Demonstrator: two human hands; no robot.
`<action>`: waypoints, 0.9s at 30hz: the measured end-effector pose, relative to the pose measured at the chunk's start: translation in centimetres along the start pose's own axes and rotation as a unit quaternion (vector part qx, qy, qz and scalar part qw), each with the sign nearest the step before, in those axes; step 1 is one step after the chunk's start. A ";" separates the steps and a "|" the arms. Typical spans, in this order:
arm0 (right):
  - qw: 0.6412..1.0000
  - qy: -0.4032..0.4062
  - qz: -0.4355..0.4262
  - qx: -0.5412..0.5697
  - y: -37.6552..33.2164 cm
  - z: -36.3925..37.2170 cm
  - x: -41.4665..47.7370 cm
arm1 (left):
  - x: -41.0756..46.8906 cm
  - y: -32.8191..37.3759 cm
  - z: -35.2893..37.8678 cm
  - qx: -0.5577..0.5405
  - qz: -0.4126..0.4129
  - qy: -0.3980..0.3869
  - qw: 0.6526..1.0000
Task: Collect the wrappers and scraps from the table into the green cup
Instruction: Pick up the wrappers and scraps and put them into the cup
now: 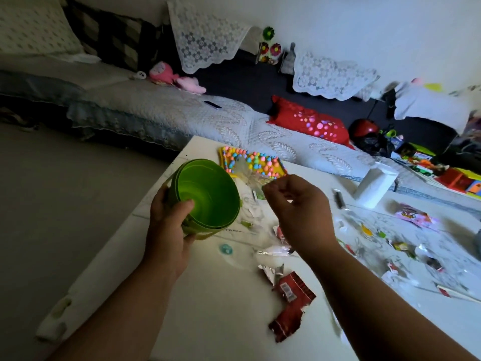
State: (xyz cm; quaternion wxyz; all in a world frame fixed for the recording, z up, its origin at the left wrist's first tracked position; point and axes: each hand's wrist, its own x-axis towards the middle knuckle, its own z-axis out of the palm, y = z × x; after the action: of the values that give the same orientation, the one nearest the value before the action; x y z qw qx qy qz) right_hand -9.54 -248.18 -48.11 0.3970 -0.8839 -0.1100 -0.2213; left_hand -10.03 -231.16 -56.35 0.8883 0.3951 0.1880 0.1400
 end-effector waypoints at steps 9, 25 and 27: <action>0.872 -0.328 -0.110 -0.345 -3.9 8.4 2.8 | -1.6 0.4 0.2 0.024 0.003 -0.032 0.999; 0.886 -0.367 0.104 -0.262 2.9 4.3 -0.4 | -0.5 1.2 -0.7 -0.018 0.020 0.004 1.000; 0.886 -0.361 0.108 -0.270 4.6 5.8 -1.6 | -0.4 1.1 -0.7 -0.024 0.020 0.005 0.999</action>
State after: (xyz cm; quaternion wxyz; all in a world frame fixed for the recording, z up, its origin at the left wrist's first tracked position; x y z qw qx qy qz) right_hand -7.53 -246.88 -55.28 0.0971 -0.9822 -0.0854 0.1360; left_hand -10.82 -230.14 -55.91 0.8935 0.3765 0.1812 0.1644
